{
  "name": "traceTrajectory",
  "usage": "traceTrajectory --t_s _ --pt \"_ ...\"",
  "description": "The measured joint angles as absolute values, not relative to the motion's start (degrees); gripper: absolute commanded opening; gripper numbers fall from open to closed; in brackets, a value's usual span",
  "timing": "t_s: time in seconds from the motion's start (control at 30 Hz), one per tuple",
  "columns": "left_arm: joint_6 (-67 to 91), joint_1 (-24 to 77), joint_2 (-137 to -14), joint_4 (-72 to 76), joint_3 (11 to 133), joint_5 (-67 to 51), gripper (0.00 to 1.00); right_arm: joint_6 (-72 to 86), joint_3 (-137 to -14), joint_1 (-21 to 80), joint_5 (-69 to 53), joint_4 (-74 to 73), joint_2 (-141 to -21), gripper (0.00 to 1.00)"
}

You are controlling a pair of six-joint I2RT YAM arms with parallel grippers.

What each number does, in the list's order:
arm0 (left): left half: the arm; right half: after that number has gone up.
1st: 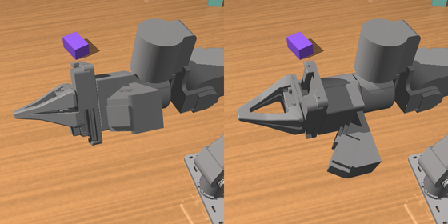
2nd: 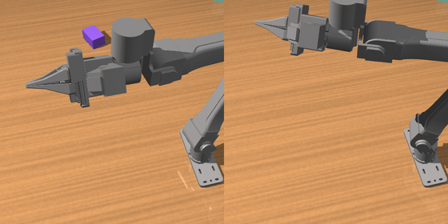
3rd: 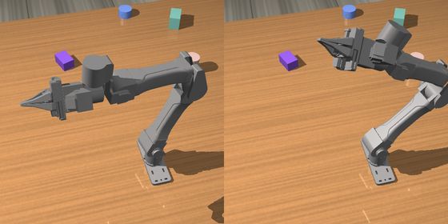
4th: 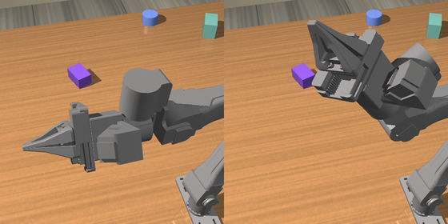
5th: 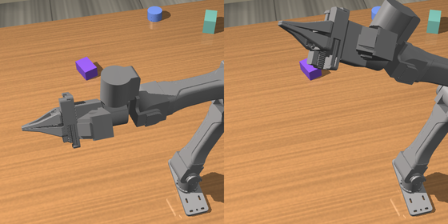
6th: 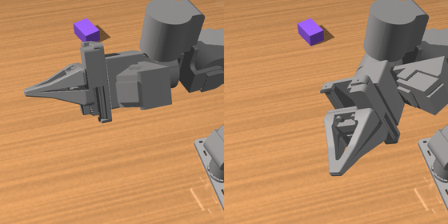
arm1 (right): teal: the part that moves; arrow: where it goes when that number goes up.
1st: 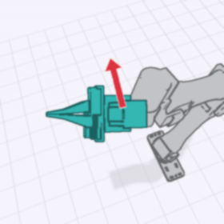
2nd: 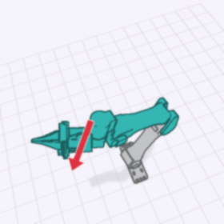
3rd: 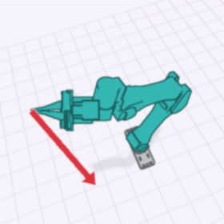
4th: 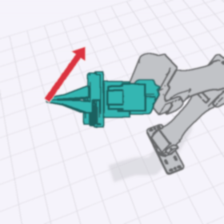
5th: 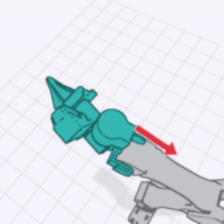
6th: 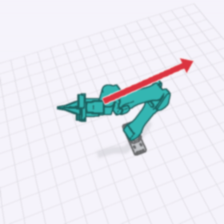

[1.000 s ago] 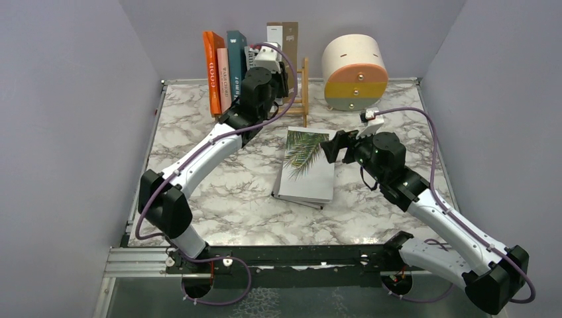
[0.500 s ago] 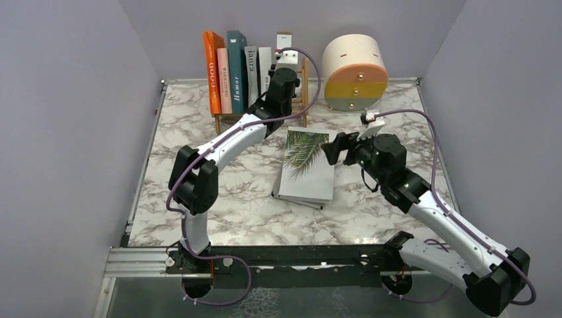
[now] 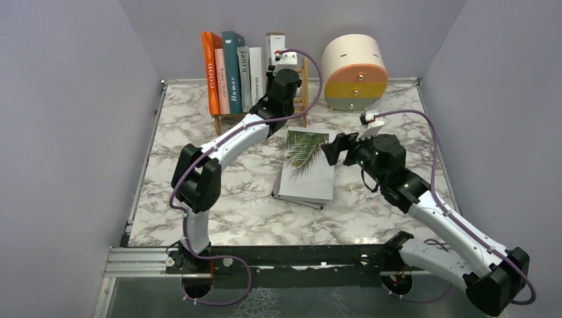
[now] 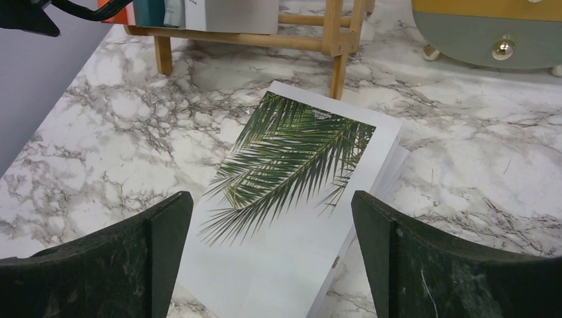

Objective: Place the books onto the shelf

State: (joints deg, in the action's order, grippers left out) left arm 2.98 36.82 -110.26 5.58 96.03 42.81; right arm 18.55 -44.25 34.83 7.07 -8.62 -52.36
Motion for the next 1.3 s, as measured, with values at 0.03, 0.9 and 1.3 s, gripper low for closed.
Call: traceTrajectory --t_s 0.03,0.9,1.3 --pt "3.0 36.8 -110.3 5.6 96.0 42.7 0.00 18.5 -44.2 34.8 7.1 -8.6 -52.4 0.89" --pt "3.0 34.9 -117.5 9.7 98.7 38.7 0.00 18.1 -44.2 34.8 7.1 -9.0 -52.5 0.89" --pt "7.4 31.2 -119.0 14.4 95.8 32.6 0.00 18.1 -44.2 34.8 7.1 -9.1 -52.5 0.89"
